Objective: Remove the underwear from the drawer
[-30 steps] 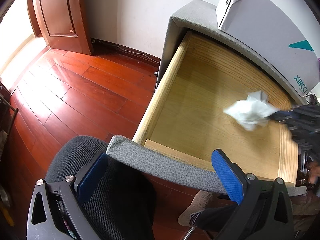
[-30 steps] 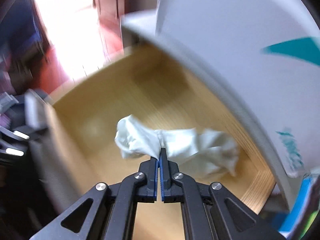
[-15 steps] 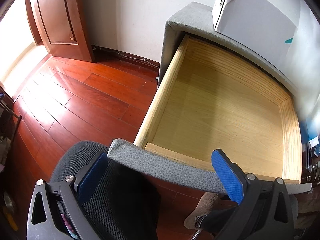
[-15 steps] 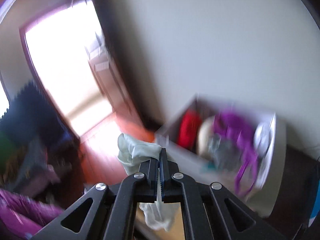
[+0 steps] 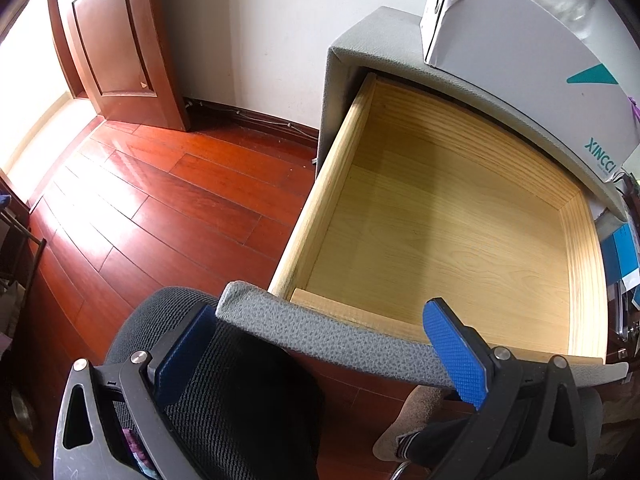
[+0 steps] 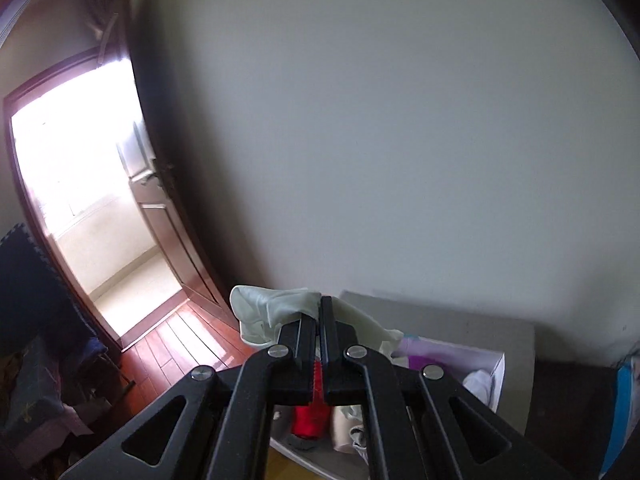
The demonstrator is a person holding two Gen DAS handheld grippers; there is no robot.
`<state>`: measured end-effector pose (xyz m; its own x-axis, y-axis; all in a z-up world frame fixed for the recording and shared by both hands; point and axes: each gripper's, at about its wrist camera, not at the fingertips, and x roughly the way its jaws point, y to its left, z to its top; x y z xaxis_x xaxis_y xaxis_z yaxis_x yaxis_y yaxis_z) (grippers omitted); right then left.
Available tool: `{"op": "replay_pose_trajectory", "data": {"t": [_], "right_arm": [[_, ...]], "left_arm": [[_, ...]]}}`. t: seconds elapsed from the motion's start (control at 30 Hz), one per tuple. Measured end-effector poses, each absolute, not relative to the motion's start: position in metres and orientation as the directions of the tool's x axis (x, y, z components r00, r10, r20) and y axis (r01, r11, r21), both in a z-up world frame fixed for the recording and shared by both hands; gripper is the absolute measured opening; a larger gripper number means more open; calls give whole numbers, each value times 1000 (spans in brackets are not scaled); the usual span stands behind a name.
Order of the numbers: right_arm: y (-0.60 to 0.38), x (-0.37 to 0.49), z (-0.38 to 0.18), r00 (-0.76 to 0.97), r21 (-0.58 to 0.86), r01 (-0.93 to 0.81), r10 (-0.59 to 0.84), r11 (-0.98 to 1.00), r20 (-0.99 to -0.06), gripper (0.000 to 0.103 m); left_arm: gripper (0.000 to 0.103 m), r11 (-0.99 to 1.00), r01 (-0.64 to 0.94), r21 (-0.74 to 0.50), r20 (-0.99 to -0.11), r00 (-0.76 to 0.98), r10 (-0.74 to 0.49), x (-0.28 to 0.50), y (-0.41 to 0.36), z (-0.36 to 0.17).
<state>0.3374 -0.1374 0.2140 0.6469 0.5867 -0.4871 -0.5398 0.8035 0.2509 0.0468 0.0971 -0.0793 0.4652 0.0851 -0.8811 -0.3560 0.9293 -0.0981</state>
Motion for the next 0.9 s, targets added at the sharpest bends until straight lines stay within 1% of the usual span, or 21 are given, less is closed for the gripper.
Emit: {"op": "replay_pose_trajectory", "data": {"t": [0.17,0.3,0.4,0.47,0.53,0.6,0.63,0.7,0.83,0.9], "right_arm": [[-122,376,137,614,249,-471,518,846,-595,1],[-115,402,69,543,263,-406,463,875,-700,1],[-115,405,37,515,274,-387,453,880,-728,2],[-118,404,30,521,282,-389,462,877,-717,4],[-125,397,30,536,300,-389,479,871,-695,12],[-136,384,34,577,304,-381,481,873,-660,35],[-142,375,49,605,308,-382,488,871,-630,39],[-158,349,63,654,324,-404,518,856,-551,42],[-179,291,76,701,324,-441,547,837,-459,43],[-186,255,73,714,301,-448,540,842,-446,52]], "left_arm": [[103,930,-354,-96,-880,467,88,47,98,-79],[103,932,-351,-89,-877,471,94,47,97,-79],[103,933,-349,-86,-875,474,97,47,95,-79],[103,934,-348,-82,-873,477,101,46,94,-79],[103,935,-345,-75,-871,480,108,47,93,-79],[103,935,-346,-76,-871,480,107,46,93,-79],[103,935,-346,-76,-871,480,107,46,92,-79],[103,935,-345,-75,-870,481,108,46,93,-78],[103,938,-341,-66,-868,484,115,46,92,-77],[103,939,-337,-60,-866,485,119,45,92,-77]]}}
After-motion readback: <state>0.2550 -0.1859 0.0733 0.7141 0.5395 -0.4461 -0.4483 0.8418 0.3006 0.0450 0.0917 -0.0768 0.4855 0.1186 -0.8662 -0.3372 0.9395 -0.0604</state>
